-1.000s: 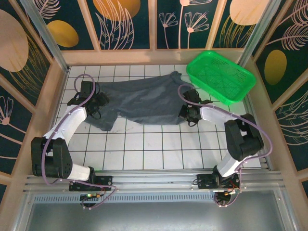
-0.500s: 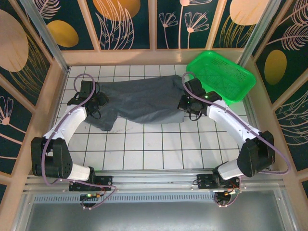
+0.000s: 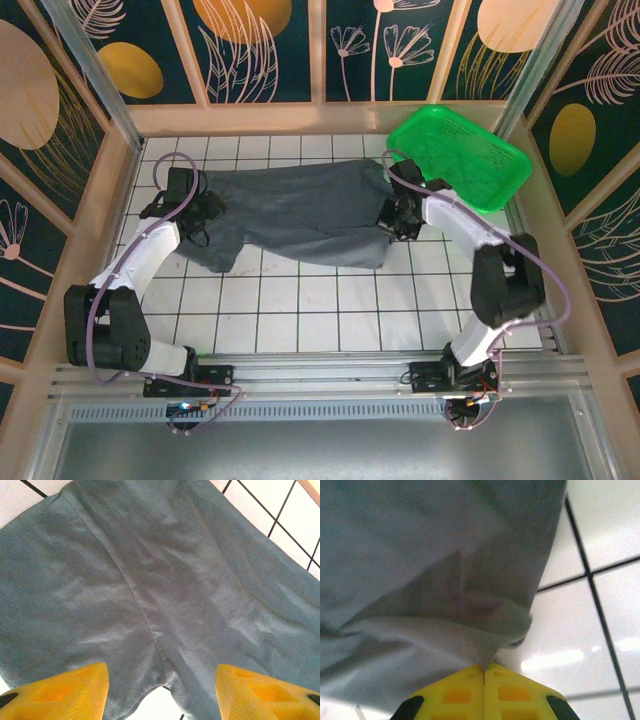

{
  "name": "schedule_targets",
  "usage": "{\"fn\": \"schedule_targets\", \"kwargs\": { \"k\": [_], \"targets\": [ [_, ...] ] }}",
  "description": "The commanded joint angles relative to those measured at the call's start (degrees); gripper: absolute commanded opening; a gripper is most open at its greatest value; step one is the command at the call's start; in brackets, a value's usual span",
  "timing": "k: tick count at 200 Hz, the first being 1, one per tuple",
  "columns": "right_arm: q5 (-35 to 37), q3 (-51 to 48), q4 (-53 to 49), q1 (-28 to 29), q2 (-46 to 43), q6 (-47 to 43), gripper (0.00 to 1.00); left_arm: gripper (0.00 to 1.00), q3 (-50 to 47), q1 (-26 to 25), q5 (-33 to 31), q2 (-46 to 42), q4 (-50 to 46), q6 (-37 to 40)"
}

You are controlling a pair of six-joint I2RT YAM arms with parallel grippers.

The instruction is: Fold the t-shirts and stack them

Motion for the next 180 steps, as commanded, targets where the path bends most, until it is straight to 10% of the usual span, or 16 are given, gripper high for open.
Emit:
{"fn": "schedule_targets", "kwargs": {
  "k": [1, 18, 73, 111, 180],
  "targets": [
    [-0.3, 7.9, 4.0, -1.6, 8.6, -3.3, 0.00, 0.59, 2.6, -0.3, -0.8, 0.7, -1.0, 1.3],
    [-0.2, 14.2, 2.1, -2.2, 15.6, -4.5, 0.00, 0.59, 3.5, -0.3, -1.1, 0.6, -1.6, 1.9],
    [8.6, 6.3, 5.6, -1.4, 5.0, -2.6, 0.50, 0.60, 3.8, -0.3, -2.2, -0.1, -2.9, 3.2],
    [10.8, -9.9, 7.7, 4.3, -8.5, 0.1, 0.45, 0.60, 3.8, -0.3, -2.1, -1.3, -1.8, 2.8],
    [15.3, -11.6, 6.0, 11.8, -0.7, -3.4, 0.47, 0.62, 5.5, -0.3, 0.3, -1.7, 2.2, 1.8]
  ]
}}
